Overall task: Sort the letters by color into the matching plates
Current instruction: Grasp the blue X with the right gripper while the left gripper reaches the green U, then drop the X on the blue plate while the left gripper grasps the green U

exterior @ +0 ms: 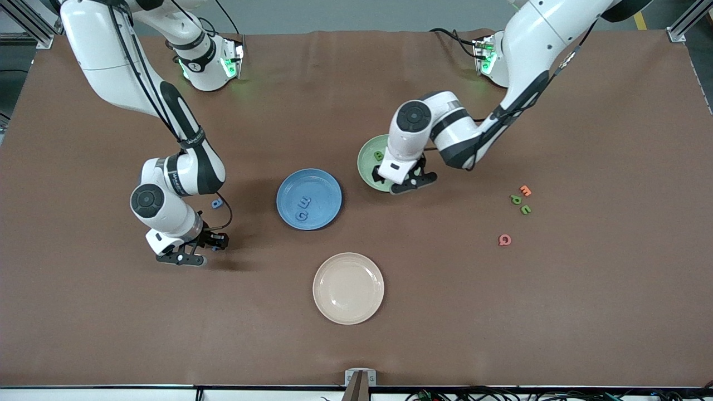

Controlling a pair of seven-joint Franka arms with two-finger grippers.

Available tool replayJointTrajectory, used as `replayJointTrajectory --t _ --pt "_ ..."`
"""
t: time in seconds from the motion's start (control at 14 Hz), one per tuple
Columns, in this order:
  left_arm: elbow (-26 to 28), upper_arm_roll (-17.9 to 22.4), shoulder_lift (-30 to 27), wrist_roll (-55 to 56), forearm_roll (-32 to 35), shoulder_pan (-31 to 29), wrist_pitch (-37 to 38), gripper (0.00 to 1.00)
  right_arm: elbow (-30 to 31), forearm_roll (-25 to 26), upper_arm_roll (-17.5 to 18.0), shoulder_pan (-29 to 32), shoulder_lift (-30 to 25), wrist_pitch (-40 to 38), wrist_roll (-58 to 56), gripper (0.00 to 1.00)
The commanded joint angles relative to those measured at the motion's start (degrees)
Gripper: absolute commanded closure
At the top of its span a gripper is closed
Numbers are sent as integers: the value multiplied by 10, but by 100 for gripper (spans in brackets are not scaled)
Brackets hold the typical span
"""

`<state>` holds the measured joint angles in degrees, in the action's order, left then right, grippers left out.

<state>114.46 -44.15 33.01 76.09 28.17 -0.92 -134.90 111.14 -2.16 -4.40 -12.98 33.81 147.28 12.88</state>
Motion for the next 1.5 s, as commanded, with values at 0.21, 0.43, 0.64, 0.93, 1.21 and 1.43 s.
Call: replayJointTrajectory --t 0.21,0.43,0.64,0.93,1.21,1.43 --pt "59 -8 -74 -119 10 -93 6 1 -14 5 9 8 13 3 4 36" --pt "87 -8 -103 -195 10 -149 6 1 -14 5 8 8 13 2 5 37" --pt "97 -8 -110 -230 11 -208 5 1 -14 5 8 8 13 2 5 40" --pt "99 -8 -111 -250 11 -281 5 1 -14 5 8 8 15 3 5 71" --pt "98 -6 -103 -244 11 -338 -1 1 -15 5 9 8 16 1 6 94" --pt "98 -5 -82 -246 17 -368 -29 1 -25 3 9 6 11 -13 5 98"
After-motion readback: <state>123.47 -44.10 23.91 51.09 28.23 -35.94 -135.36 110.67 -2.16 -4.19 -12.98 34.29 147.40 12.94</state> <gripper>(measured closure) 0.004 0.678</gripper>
